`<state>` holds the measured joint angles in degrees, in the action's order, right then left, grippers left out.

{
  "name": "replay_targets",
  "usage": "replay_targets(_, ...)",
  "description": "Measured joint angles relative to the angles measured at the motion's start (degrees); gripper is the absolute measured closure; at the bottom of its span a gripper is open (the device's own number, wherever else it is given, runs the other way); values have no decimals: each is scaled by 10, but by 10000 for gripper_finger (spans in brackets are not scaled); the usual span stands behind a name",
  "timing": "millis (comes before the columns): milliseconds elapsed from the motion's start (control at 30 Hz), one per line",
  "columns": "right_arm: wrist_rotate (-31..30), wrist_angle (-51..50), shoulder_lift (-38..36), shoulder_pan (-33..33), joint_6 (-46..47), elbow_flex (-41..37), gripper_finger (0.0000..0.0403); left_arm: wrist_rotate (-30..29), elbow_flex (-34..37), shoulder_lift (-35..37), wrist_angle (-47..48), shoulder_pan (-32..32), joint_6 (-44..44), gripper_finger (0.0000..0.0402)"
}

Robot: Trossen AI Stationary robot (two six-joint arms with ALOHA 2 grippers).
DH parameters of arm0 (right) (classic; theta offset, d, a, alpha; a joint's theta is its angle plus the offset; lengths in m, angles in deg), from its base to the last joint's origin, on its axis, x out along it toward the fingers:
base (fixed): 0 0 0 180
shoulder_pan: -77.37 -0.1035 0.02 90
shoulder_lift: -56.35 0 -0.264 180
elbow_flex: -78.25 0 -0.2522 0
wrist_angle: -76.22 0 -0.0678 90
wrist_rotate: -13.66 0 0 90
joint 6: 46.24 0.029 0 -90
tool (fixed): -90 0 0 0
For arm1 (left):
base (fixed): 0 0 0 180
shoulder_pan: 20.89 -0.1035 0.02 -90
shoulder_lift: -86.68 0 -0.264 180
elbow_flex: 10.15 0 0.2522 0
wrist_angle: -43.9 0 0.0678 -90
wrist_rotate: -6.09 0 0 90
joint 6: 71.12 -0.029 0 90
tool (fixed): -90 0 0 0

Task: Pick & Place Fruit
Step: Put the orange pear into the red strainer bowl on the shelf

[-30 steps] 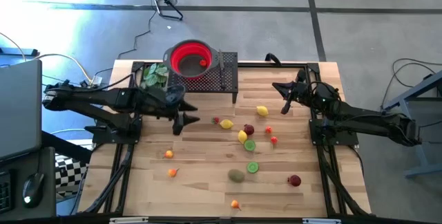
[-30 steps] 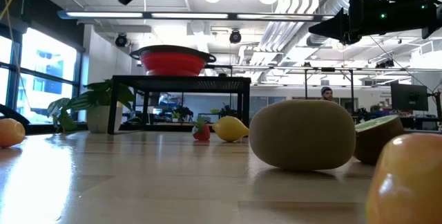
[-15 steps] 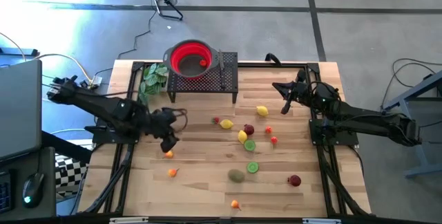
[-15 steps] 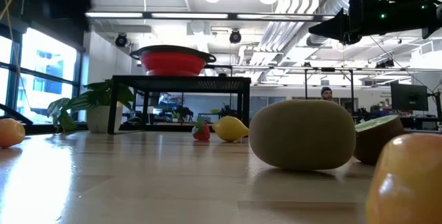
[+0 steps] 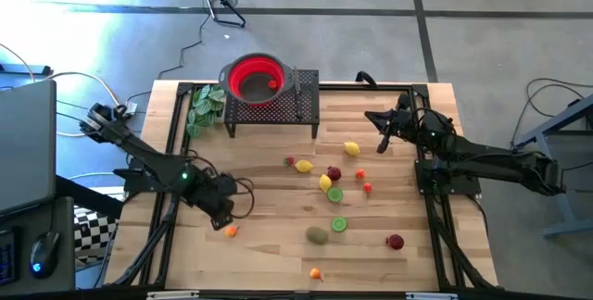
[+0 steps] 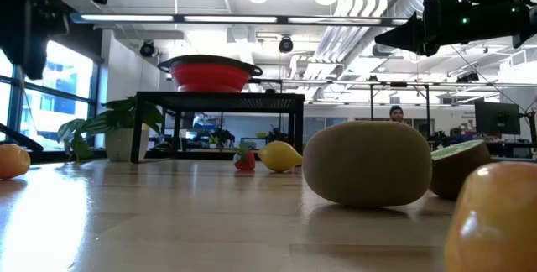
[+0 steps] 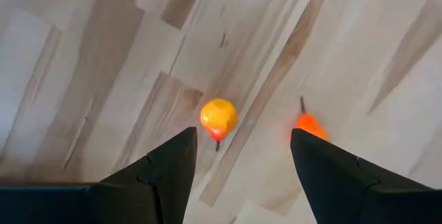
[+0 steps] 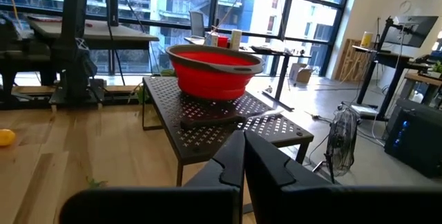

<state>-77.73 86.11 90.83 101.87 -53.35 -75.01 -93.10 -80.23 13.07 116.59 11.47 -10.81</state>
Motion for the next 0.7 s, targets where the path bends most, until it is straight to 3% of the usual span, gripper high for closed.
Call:
replay_targets(233,1,-5,0,0,0,0,399,22,0,-50,-1,19,49,172)
replay_targets(367,0,-9,0,0,0,0,399,71,0,-65,0,19,71,172)
replay_targets(700,0,-11,0,0,0,0,399,77,43,-71,-8,27,83,172)
